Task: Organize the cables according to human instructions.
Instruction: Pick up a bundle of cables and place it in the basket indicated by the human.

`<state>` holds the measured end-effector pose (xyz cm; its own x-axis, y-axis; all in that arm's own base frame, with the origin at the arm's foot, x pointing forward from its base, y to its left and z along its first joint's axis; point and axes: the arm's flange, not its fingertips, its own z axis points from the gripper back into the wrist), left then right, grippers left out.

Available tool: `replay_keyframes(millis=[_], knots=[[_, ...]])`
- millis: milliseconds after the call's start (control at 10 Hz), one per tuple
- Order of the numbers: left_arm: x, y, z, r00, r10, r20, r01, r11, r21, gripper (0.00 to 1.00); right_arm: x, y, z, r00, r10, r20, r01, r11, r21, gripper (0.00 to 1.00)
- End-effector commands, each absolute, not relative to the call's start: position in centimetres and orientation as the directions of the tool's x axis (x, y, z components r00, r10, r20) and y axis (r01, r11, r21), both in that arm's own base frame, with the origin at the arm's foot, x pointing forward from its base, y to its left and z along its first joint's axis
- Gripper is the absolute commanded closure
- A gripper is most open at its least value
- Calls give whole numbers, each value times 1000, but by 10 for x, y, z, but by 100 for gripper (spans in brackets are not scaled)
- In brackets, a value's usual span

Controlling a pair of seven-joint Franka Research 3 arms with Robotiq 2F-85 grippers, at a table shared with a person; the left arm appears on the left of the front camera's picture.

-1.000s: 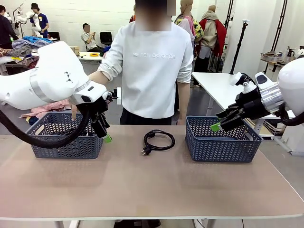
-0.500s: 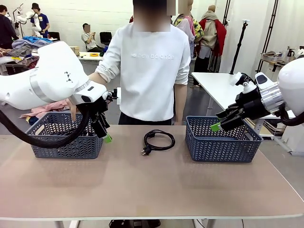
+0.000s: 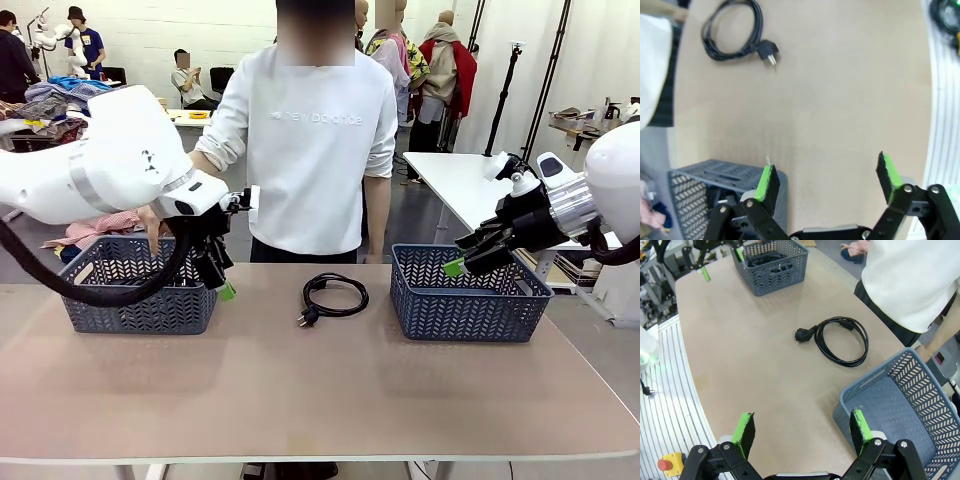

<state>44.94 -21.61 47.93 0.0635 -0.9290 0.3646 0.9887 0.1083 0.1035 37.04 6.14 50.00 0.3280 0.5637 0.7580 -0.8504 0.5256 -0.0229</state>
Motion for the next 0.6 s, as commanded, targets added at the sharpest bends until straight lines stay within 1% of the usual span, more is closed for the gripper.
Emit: replay_keyframes(millis=[0, 100, 200, 300, 500], knots=[[484, -236, 492, -101, -956, 274, 987, -63, 144, 0, 374, 60, 499, 304, 552, 776, -862, 506, -22, 0], [499, -247, 496, -168, -960, 225, 979, -136, 153, 0, 374, 60, 499, 304, 552, 776, -862, 506, -22, 0], [519, -259, 499, -284, -939, 197, 954, -256, 155, 0, 374, 60, 499, 304, 552, 776, -862, 506, -22, 0], [539, -273, 500, -403, -905, 135, 910, -381, 160, 0, 374, 60, 499, 304, 552, 776, -862, 506, -22, 0], [576, -307, 494, -585, -811, -1, 806, -581, 113, 0, 374, 60, 499, 304, 552, 776, -862, 506, -22, 0]])
